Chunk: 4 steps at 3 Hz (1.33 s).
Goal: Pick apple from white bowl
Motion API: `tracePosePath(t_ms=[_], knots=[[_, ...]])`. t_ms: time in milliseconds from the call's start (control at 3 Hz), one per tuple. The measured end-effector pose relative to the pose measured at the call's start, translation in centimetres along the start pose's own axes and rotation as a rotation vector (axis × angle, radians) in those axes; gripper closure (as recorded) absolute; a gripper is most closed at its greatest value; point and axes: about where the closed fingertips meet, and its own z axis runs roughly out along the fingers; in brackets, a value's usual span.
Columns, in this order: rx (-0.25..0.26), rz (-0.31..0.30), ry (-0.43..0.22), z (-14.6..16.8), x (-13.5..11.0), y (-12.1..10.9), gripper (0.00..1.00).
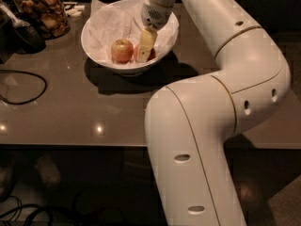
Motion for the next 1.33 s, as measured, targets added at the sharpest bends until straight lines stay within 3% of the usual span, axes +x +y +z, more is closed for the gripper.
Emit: tracePosePath(t_ms=[1000,1333], knots=[[-0.021,-0.005,0.016,1.43,-0.23,-0.26,0.21],[-0.016,-0.01,0.017,1.16,-0.31,-0.19,0.35]])
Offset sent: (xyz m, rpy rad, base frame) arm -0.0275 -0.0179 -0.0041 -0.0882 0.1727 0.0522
